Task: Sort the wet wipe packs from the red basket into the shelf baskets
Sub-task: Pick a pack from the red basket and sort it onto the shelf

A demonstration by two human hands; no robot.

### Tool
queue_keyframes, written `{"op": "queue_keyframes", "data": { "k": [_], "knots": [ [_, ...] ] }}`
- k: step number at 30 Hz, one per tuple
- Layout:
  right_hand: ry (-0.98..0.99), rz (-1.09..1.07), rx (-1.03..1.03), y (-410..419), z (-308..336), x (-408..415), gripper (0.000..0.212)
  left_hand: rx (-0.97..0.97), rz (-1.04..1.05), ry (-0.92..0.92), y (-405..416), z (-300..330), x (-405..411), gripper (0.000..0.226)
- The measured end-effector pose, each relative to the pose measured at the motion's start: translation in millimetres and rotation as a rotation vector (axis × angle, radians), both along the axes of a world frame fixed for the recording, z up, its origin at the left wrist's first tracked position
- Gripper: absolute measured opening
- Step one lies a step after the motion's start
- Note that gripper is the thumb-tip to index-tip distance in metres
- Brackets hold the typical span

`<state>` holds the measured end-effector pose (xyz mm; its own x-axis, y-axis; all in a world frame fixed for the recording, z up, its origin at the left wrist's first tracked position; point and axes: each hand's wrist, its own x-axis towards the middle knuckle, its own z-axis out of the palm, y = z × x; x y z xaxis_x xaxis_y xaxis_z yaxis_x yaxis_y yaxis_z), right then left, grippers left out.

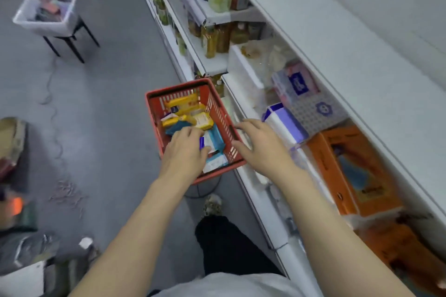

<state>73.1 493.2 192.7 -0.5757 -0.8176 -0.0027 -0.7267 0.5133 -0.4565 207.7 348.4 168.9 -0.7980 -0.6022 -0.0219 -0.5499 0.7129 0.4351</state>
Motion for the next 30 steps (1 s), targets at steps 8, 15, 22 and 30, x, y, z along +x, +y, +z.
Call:
{"op": "queue_keyframes", "data": {
  "k": [8, 15, 22, 30],
  "knots": [
    [-0.209, 0.13, 0.267, -142, -101, -89, 0.043, 0.135, 0.182, -0.162, -111, -80, -55, 0.043],
    [-0.416, 0.163, 0.48, -224, -194, -124, 0.053, 0.293, 0.322, -0.248, -162, -144, -89, 0.046],
    [-0.655, 0.09, 0.348, -291, -261, -123, 0.065, 0.384, 0.393, -0.268, -206, -204, -107, 0.058],
    [-0.778, 0.071, 0.448, -315, -308, -121, 0.05, 0.506, 0.434, -0.248, -234, -233, -123, 0.069]
  ]
}}
